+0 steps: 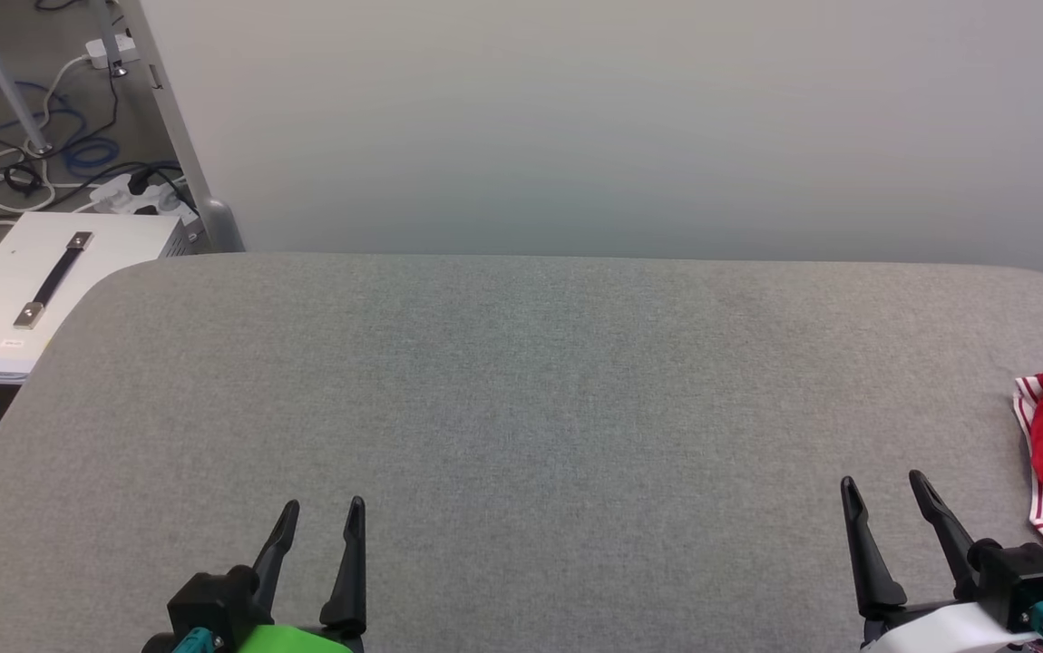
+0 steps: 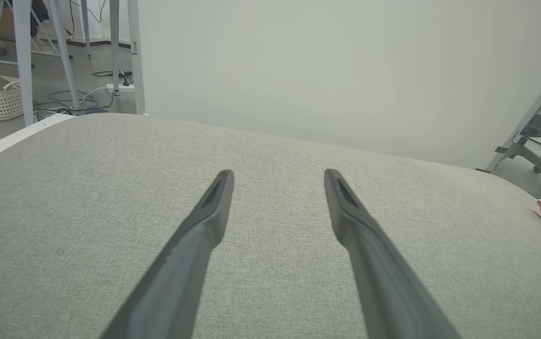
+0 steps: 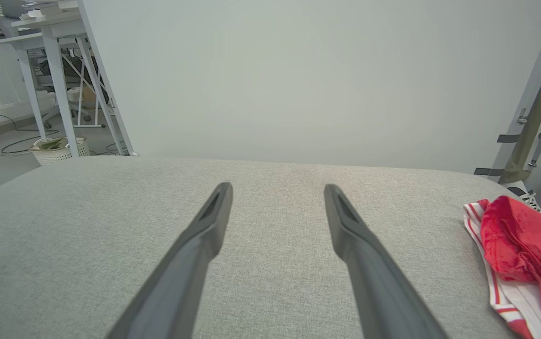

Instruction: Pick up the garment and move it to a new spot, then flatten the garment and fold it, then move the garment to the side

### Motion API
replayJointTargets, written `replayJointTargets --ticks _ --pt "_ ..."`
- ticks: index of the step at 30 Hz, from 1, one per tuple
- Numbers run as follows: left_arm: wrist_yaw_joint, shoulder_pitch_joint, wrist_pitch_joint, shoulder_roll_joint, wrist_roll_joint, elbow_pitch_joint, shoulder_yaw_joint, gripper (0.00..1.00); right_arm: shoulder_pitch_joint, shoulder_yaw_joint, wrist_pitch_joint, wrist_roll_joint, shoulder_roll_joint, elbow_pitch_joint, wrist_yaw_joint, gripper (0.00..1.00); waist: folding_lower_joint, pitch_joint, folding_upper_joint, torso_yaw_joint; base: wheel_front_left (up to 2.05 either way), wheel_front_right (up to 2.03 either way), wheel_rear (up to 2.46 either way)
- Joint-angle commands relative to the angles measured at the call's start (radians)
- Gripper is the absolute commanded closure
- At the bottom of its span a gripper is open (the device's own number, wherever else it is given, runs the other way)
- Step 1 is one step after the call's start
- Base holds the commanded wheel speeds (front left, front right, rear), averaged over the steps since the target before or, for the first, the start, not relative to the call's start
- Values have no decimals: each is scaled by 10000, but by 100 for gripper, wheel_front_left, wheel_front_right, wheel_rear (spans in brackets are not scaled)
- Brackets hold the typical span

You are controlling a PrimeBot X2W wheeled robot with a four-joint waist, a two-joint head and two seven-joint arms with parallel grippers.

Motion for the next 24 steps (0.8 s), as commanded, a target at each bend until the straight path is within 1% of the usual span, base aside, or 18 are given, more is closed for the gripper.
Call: replayJointTargets --ticks 1,15,23,24 --pt "-63 79 -58 -72 73 16 47 0 75 3 -91 1 17 86 -7 0 1 -19 0 13 0 0 0" --pt "-138 124 -59 -184 135 119 61 0 82 40 -64 16 -53 165 -7 0 1 -140 0 44 0 0 0" --pt "-146 102 -59 -210 -28 206 -14 0 97 100 -49 26 -91 184 -7 0 1 -133 0 36 0 0 0" --pt "-111 2 6 -148 -21 209 -8 100 19 86 -59 19 -82 171 2 100 1 -134 0 36 0 0 0"
